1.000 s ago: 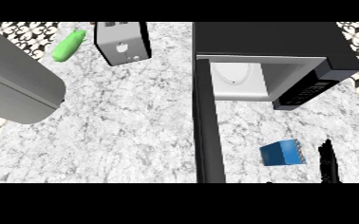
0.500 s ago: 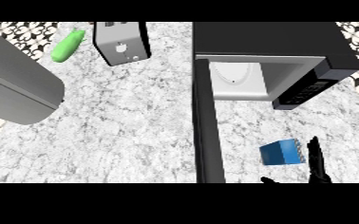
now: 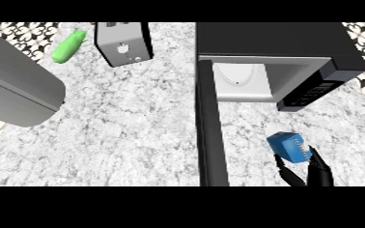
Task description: Pick up the milk, place it into the microwave and close the microwave
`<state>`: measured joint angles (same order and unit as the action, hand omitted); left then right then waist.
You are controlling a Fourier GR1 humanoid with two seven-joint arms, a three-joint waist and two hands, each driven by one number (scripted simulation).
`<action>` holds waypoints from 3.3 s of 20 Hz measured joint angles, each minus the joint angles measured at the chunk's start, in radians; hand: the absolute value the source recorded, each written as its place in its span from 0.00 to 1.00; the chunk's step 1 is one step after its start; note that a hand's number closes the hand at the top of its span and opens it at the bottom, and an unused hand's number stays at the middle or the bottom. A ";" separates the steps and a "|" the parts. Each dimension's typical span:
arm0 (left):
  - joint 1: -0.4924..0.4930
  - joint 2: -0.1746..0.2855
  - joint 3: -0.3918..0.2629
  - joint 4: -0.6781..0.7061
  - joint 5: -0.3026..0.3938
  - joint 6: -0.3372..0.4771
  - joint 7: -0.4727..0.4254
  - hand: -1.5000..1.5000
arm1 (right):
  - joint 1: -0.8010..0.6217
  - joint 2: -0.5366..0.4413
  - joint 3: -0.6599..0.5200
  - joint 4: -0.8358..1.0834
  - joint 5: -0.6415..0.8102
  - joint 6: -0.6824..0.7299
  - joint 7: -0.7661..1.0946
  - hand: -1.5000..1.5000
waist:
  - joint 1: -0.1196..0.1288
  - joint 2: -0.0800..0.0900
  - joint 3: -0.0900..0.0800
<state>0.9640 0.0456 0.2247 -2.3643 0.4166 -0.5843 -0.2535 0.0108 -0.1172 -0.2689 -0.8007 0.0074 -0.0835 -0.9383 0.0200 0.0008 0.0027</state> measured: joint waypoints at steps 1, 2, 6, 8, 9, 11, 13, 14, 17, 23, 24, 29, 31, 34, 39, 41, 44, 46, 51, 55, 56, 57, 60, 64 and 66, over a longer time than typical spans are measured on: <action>0.010 0.002 0.003 -0.001 0.004 -0.003 0.001 0.00 | -0.017 0.000 0.003 0.021 0.005 0.001 -0.007 1.00 | 0.001 0.000 -0.001; 0.011 0.008 0.014 0.000 0.009 -0.004 0.001 0.00 | -0.026 0.000 0.005 0.041 0.009 0.004 -0.019 1.00 | 0.001 -0.001 -0.002; 0.041 0.016 0.035 0.005 0.030 -0.038 -0.023 0.00 | -0.076 -0.003 -0.001 0.099 0.017 0.003 -0.058 1.00 | 0.002 -0.002 -0.003; 0.038 0.023 0.038 0.005 0.039 -0.028 -0.012 0.00 | -0.101 0.007 -0.001 0.123 0.019 0.002 -0.077 1.00 | -0.001 -0.001 -0.004; 0.036 0.029 0.044 0.006 0.043 -0.029 -0.011 0.00 | -0.110 0.009 -0.002 0.130 0.017 0.008 -0.086 1.00 | -0.002 -0.001 -0.003; 0.036 0.025 0.041 0.009 0.048 -0.037 -0.020 0.00 | -0.138 0.016 0.004 0.155 0.017 0.021 -0.092 1.00 | 0.000 -0.001 -0.003; 0.034 0.028 0.047 0.012 0.054 -0.044 -0.029 0.00 | -0.166 -0.001 0.014 0.185 0.022 0.056 -0.093 1.00 | 0.002 0.000 -0.003; 0.023 0.031 0.044 0.014 0.056 -0.043 -0.029 0.00 | -0.184 -0.010 0.025 0.203 0.029 0.077 -0.092 1.00 | 0.003 0.001 -0.003; 0.019 0.034 0.041 0.017 0.063 -0.047 -0.029 0.00 | -0.235 -0.034 0.045 0.248 0.040 0.139 -0.087 1.00 | 0.007 0.002 -0.002; 0.020 0.019 0.023 0.018 0.081 -0.032 -0.009 0.00 | -0.318 -0.030 0.078 0.309 0.075 0.161 -0.085 1.00 | 0.004 0.002 -0.002; 0.013 0.019 0.019 0.018 0.083 -0.028 -0.001 0.00 | -0.331 -0.033 0.080 0.313 0.078 0.161 -0.084 1.00 | 0.002 0.002 -0.002; 0.029 0.030 0.045 0.027 0.103 -0.046 -0.002 0.00 | -0.408 -0.036 0.080 0.318 0.092 0.136 -0.068 1.00 | 0.001 0.001 -0.002; 0.021 0.040 0.052 0.026 0.114 -0.037 0.012 0.00 | -0.455 -0.035 0.072 0.335 0.091 0.121 -0.057 1.00 | 0.002 0.002 -0.001; 0.010 0.050 0.069 0.028 0.127 -0.028 0.022 0.00 | -0.530 -0.052 0.064 0.353 0.090 0.112 -0.011 1.00 | 0.003 0.003 -0.001; -0.020 0.063 0.082 0.036 0.146 -0.031 0.030 0.00 | -0.585 -0.066 0.061 0.421 0.099 0.123 -0.006 1.00 | 0.005 0.001 -0.001; -0.021 0.062 0.078 0.036 0.149 -0.035 0.031 0.00 | -0.612 -0.061 0.052 0.444 0.094 0.100 0.012 1.00 | 0.006 0.000 -0.001; -0.046 0.071 0.067 0.036 0.153 -0.020 0.045 0.00 | -0.629 -0.059 0.047 0.470 0.087 0.097 0.013 1.00 | 0.002 -0.002 -0.002; -0.071 0.079 0.070 0.038 0.156 -0.011 0.048 0.00 | -0.636 -0.059 0.046 0.484 0.082 0.098 0.014 1.00 | 0.000 -0.003 -0.004; -0.106 0.095 0.067 0.041 0.160 -0.007 0.047 0.00 | -0.636 -0.059 0.054 0.497 0.089 0.028 0.005 1.00 | 0.010 -0.006 -0.006; -0.134 0.108 0.068 0.047 0.166 -0.002 0.048 0.00 | -0.630 -0.055 0.059 0.495 0.095 -0.063 -0.010 1.00 | 0.020 -0.004 -0.007; -0.141 0.114 0.068 0.048 0.168 0.000 0.051 0.00 | -0.628 -0.054 0.057 0.494 0.093 -0.083 -0.017 1.00 | 0.023 -0.002 -0.007; -0.148 0.116 0.067 0.049 0.169 0.001 0.051 0.00 | -0.626 -0.053 0.056 0.492 0.092 -0.105 -0.021 1.00 | 0.027 -0.002 -0.007; -0.165 0.121 0.061 0.052 0.172 0.005 0.055 0.00 | -0.618 -0.051 0.055 0.488 0.088 -0.154 -0.030 1.00 | 0.037 0.000 -0.008; -0.190 0.137 0.064 0.056 0.182 0.007 0.060 0.00 | -0.611 -0.047 0.050 0.480 0.077 -0.216 -0.036 1.00 | 0.047 0.002 -0.009; -0.196 0.145 0.067 0.056 0.185 0.006 0.062 0.00 | -0.603 -0.045 0.045 0.472 0.068 -0.248 -0.041 1.00 | 0.057 0.003 -0.010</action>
<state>0.7678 0.1903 0.2917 -2.3084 0.6014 -0.5783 -0.1911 -0.5918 -0.1623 -0.2243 -0.3285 0.0753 -0.3316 -0.9796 0.0765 0.0042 -0.0069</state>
